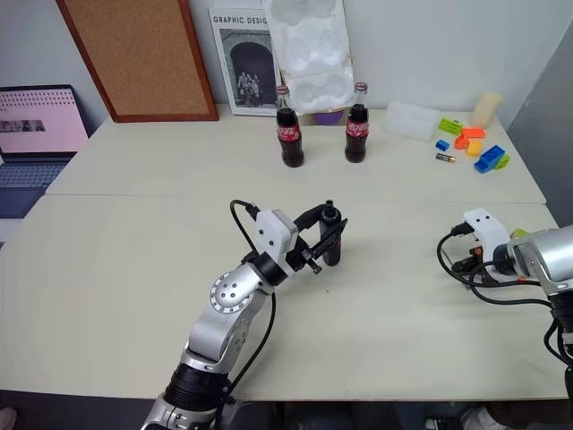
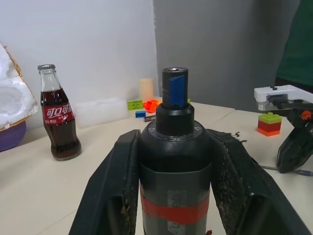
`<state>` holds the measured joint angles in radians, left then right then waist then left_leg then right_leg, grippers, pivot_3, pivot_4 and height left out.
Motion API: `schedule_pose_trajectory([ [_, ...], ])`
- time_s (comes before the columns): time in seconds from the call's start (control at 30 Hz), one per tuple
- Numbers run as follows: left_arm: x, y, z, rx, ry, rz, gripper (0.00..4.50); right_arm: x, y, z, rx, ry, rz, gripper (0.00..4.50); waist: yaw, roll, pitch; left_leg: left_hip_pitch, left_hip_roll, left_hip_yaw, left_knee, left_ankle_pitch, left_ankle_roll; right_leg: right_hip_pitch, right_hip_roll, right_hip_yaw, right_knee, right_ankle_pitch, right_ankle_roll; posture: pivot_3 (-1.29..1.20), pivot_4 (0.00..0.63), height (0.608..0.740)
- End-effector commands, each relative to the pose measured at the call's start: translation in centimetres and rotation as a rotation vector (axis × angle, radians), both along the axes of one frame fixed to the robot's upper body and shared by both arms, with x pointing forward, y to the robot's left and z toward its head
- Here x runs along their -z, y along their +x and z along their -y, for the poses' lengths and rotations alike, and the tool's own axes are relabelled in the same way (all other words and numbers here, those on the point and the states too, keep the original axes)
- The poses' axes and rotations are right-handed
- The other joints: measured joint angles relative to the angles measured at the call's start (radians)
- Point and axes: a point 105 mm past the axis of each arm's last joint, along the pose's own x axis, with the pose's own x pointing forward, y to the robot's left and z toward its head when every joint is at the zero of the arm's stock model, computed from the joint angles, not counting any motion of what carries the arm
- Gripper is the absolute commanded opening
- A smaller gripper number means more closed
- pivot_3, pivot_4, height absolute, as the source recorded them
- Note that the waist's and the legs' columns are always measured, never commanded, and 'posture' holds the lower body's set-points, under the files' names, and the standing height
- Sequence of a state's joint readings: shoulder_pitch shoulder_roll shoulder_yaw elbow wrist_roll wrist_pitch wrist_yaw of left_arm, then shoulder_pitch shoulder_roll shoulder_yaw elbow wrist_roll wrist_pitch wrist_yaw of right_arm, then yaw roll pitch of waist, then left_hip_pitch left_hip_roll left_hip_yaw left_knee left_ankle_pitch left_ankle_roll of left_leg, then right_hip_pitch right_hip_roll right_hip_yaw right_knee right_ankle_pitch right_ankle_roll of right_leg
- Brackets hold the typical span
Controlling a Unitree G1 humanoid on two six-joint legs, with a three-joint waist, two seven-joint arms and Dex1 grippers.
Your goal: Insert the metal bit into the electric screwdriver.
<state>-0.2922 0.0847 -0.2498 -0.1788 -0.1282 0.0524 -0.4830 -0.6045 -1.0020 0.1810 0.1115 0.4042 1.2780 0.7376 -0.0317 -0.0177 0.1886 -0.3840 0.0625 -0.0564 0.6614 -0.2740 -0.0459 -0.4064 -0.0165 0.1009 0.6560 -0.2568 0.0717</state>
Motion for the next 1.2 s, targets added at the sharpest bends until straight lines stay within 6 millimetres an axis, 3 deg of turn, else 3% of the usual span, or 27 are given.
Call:
schedule_pose_trajectory([
  [0.03, -1.4, -0.3, 0.3, 0.012, -0.014, 0.068, 1.66, -0.2, 0.1, -0.8, -0.009, 0.041, 0.001, 0.0, 0.0, 0.0, 0.0, 0.0, 0.0, 0.0, 0.0, 0.0, 0.0, 0.0, 0.0, 0.0, 0.0, 0.0, 0.0, 0.0, 0.15, 0.74],
  [0.37, -2.4, 0.7, -0.5, 0.011, -0.022, 0.057, 1.66, -3.2, 0.6, -2.2, -0.047, 0.108, 0.191, 0.0, -0.001, 0.0, 0.0, 0.0, 0.0, 0.0, 0.0, 0.0, 0.0, 0.0, 0.0, 0.0, 0.0, 0.0, 0.0, 0.0, 0.15, 0.74],
  [0.6, -3.8, 0.9, -1.1, 0.045, -0.063, 0.027, 1.66, -8.2, 0.3, -5.7, -0.129, 0.262, 0.469, 0.0, 0.001, 0.0, 0.0, -0.001, 0.0, -0.001, -0.001, 0.0, 0.0, -0.001, 0.0, -0.001, 0.0, 0.0, 0.0, 0.0, 0.15, 0.74],
  [0.73, -4.4, 0.5, -0.5, 0.098, -0.07, 0.004, 1.66, -11.4, -0.6, -8.2, -0.173, 0.396, 0.663, 0.0, 0.002, 0.0, 0.0, -0.002, 0.0, -0.001, -0.001, 0.0, 0.0, -0.001, 0.0, -0.001, 0.0, 0.0, 0.0, 0.0, 0.15, 0.74],
  [1.2, -2.4, -1.9, -0.9, 0.404, 0.059, -0.073, 1.66, -16.9, -5.1, -14.3, -0.516, 0.855, 0.972, 0.0, -0.003, 0.001, 0.001, -0.001, 0.001, -0.002, -0.001, 0.0, 0.0, -0.001, 0.001, -0.001, 0.001, 0.0, 0.0, 0.0, 0.15, 0.74],
])
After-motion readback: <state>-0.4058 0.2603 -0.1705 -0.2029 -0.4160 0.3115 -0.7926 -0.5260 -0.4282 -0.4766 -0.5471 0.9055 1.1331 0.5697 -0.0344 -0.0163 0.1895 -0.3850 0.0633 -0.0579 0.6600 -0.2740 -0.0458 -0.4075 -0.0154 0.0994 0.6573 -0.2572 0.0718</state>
